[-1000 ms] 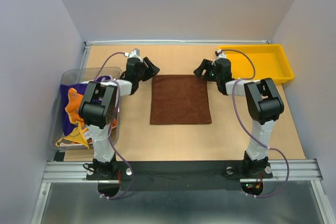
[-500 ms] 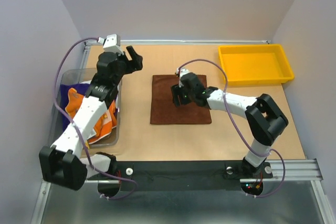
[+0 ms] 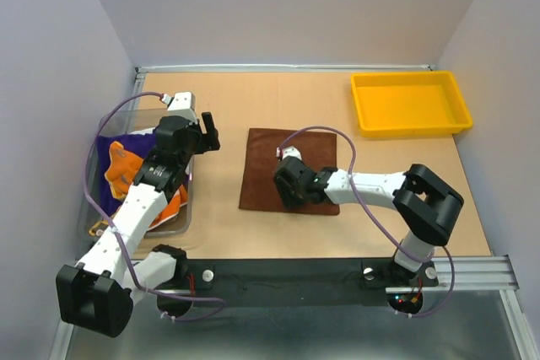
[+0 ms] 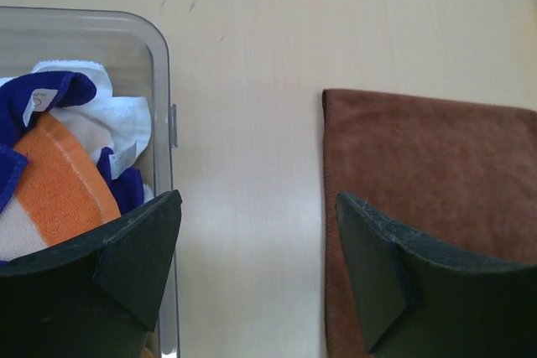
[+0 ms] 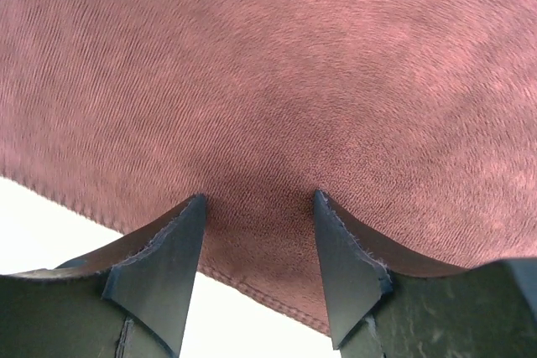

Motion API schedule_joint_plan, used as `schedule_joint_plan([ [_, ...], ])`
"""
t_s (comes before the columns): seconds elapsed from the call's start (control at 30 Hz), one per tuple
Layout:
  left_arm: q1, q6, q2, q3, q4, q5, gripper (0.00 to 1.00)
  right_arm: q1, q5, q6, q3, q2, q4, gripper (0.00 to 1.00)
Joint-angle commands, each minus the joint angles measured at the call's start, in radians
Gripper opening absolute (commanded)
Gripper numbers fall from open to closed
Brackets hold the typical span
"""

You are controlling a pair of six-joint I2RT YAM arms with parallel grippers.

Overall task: Fold and stack the towels
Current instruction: Fold the towel

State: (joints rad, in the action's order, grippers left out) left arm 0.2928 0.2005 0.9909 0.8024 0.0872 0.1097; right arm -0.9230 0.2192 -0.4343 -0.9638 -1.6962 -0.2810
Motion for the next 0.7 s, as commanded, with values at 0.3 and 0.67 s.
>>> schedule_joint_plan([
  [0.3, -0.003, -0.05, -0.046, -0.008, -0.038, -0.016, 0.85, -0.163, -0.009, -0.034, -0.036, 0.222, -0.216, 0.64],
  [0.67, -0.003, -0.07, -0.012, -0.006, -0.037, -0.053, 0.85, 0.406, -0.213, 0.52, -0.133, 0.259, -0.262, 0.58],
])
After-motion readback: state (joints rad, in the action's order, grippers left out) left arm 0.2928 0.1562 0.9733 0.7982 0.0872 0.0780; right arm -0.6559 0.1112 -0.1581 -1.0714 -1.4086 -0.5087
